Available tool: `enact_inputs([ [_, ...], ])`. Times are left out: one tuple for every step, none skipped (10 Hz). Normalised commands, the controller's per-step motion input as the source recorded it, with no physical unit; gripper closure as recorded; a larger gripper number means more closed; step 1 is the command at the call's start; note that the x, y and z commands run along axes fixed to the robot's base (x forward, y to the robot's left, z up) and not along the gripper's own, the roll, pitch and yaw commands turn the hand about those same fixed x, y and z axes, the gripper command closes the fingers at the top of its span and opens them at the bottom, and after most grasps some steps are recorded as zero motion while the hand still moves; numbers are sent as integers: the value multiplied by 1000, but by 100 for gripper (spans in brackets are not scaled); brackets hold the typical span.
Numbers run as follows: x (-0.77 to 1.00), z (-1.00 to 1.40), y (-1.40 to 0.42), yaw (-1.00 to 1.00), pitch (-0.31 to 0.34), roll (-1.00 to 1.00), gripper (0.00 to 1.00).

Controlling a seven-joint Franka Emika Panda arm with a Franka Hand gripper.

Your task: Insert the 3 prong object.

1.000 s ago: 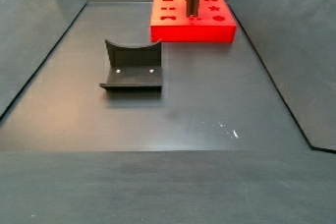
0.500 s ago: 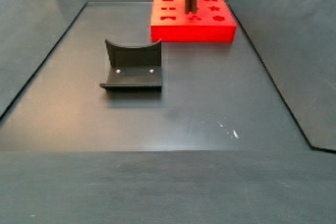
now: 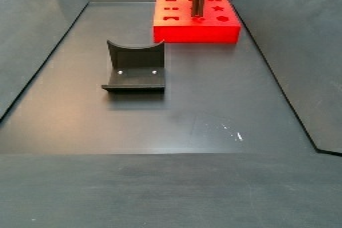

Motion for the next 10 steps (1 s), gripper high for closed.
enact_inputs([
  [-29,-311,-40,63,-83,-13,100],
  [-31,-357,0,86,-70,0,100],
  [0,-377,0,131,-59,0,100],
  [0,-366,0,109,-4,0,100],
  [-114,-166,166,74,0,-21,100],
  [-166,-60,123,49,-19,-63,100],
  [-111,-60,34,40,-41,-57,100],
  [0,-180,0,54,-47,-17,100],
  [86,-194,-54,49,-20,0,100],
  [231,-160,-43,17,-3,0,100],
])
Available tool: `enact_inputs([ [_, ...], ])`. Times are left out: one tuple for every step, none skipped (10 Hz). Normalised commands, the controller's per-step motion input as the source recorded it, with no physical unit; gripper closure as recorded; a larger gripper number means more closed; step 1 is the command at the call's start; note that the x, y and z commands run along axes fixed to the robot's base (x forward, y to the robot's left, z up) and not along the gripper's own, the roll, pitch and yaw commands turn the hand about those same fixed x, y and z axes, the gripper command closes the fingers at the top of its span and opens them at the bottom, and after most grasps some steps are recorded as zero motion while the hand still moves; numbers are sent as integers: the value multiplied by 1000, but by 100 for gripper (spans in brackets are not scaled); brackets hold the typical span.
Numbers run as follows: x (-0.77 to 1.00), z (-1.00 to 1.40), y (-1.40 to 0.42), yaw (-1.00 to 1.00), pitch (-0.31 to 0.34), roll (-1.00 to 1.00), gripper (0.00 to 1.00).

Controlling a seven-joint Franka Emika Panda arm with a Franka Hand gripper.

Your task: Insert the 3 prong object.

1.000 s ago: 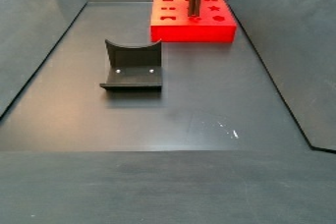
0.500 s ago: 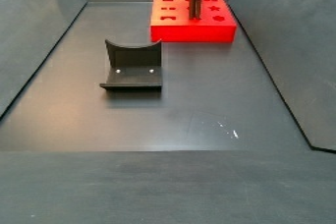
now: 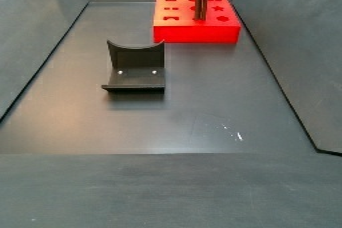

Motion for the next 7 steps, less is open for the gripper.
enact_inputs([
  [134,-149,-3,14,0,0,100],
  [123,-137,-29,20,0,0,100],
  [0,-169,0,6,0,0,100],
  [-74,-143,-66,20,-1,0,100],
  [-6,-91,-174,9,0,24,100],
  [0,-140,-54,26,0,34,100],
  [0,-194,-69,31,0,37,100],
])
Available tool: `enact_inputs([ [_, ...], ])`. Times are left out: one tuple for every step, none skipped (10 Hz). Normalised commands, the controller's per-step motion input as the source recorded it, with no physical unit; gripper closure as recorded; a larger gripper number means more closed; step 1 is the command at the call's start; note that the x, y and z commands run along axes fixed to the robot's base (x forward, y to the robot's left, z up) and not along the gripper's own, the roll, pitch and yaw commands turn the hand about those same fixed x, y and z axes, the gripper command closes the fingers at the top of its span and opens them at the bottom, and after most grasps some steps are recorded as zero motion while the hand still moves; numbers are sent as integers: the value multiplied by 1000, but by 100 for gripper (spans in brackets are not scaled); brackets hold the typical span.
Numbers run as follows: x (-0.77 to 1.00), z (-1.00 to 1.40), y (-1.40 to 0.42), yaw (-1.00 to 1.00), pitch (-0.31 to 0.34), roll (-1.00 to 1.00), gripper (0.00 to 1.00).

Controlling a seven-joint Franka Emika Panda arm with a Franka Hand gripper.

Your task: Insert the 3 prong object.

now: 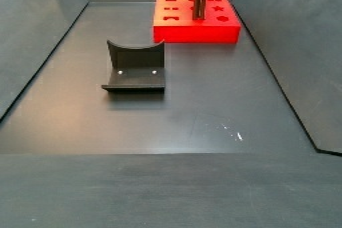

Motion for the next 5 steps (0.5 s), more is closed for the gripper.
enact_inputs([
  [0,-231,37,46,0,1,100],
  [-94,-226,151,23,-9,0,100],
  [-129,-180,23,0,-20,-14,100],
  [0,-137,0,34,-21,0,100],
  [0,-229,0,43,-10,0,100],
])
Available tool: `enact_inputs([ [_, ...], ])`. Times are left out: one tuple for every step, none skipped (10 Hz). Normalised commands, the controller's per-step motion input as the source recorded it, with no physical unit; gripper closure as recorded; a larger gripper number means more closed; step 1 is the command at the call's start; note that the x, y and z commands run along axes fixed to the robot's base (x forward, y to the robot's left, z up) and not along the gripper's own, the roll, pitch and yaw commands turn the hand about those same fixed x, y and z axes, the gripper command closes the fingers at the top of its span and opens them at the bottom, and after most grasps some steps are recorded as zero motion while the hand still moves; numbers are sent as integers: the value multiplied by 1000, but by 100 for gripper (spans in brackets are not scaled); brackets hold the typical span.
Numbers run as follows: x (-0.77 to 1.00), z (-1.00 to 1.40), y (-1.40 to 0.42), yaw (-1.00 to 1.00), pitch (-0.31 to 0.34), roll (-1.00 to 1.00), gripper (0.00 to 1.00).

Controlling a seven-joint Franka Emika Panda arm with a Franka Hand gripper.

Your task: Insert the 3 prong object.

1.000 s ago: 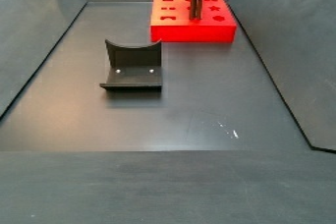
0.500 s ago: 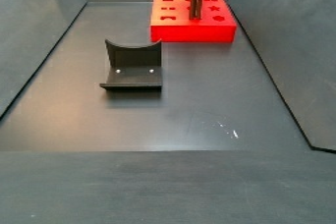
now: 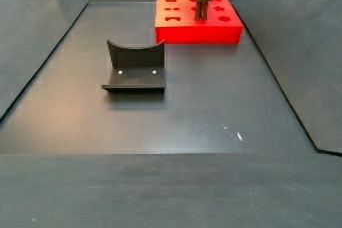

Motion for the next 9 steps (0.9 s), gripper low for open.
enact_inputs([
  [74,-354,0,37,-43,0,100],
  [257,-566,0,54,-74,0,100],
  [434,-620,0,0,-50,-13,100],
  [709,-569,0,-63,0,0,100],
  [606,-526,0,-74,1,0,100],
  [380,-483,0,-97,33,13,100],
  [111,-474,0,-100,16,23,100],
  [20,-420,0,-80,0,3,100],
  [6,-329,0,-63,0,0,100],
])
